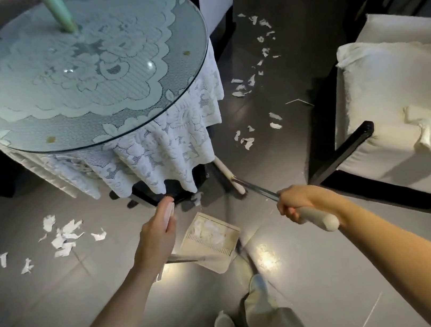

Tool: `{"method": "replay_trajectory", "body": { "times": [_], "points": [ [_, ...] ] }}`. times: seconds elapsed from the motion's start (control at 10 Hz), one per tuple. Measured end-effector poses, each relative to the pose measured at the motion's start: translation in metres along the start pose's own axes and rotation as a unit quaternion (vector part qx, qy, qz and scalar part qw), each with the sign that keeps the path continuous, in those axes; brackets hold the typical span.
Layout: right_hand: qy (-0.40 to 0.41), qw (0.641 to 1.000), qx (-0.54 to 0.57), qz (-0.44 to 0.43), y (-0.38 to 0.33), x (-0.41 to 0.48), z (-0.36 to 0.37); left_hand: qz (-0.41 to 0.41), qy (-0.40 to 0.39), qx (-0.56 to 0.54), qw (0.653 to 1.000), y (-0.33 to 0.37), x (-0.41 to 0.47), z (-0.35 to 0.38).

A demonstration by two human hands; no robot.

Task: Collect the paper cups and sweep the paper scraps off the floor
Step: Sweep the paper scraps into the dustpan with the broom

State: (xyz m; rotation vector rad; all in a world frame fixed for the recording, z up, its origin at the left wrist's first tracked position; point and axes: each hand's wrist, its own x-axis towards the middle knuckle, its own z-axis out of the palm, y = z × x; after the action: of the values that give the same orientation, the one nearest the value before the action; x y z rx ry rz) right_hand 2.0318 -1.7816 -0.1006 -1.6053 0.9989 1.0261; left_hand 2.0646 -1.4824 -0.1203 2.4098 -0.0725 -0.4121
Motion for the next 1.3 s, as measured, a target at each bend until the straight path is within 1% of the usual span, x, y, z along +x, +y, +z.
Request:
{"method": "replay_trajectory", "body": {
  "times": [0.1,0.2,0.3,0.4,0.5,0.6,0.7,0.8,0.9,1.0,1.1,1.2,1.3],
  "points": [
    [0.059,0.987,-0.140,-0.059,-0.025,0.015,0.006,-0.026,0.009,-0.031,0.999,-0.011,-0.010,-0.006],
    [0.062,0.955,-0.278,-0.081,-0.052,0.027,0.011,-0.035,0.014,-0.047,0.998,-0.016,-0.016,-0.005],
    [0.072,0.928,-0.353,-0.095,-0.071,0.042,0.016,-0.044,0.014,-0.053,0.998,-0.021,-0.010,-0.002],
    [0.045,0.912,-0.394,-0.100,-0.071,0.056,0.027,-0.057,0.030,-0.069,0.996,-0.029,-0.001,-0.004],
    [0.014,0.933,-0.353,-0.073,-0.058,0.054,0.037,-0.062,0.029,-0.058,0.996,-0.031,0.000,-0.004],
    [0.000,0.935,-0.352,-0.048,-0.040,0.038,0.039,-0.057,0.028,-0.048,0.997,-0.026,-0.006,-0.002],
    [-0.037,0.962,-0.268,-0.025,-0.009,0.028,0.039,-0.046,0.019,-0.048,0.998,-0.026,-0.010,-0.003],
    [-0.038,0.987,-0.154,-0.034,0.016,0.008,0.033,-0.024,0.023,-0.040,0.999,-0.032,-0.017,-0.007],
    [-0.045,0.995,-0.079,-0.050,0.021,-0.012,0.014,-0.022,0.028,-0.033,0.999,-0.038,-0.028,-0.012],
    [-0.036,0.997,-0.054,-0.051,0.017,-0.027,0.009,-0.027,0.030,-0.037,0.998,-0.047,-0.036,-0.022],
    [-0.025,0.997,-0.052,-0.053,0.008,-0.029,0.022,-0.037,0.031,-0.047,0.998,-0.058,-0.041,-0.034],
    [-0.013,0.990,-0.138,-0.003,-0.016,-0.007,0.045,-0.042,0.038,-0.055,0.997,-0.073,-0.040,-0.043],
    [0.014,0.957,-0.291,0.004,-0.028,0.009,0.070,-0.062,0.030,-0.054,0.996,-0.090,-0.036,-0.050]
  ]
}}
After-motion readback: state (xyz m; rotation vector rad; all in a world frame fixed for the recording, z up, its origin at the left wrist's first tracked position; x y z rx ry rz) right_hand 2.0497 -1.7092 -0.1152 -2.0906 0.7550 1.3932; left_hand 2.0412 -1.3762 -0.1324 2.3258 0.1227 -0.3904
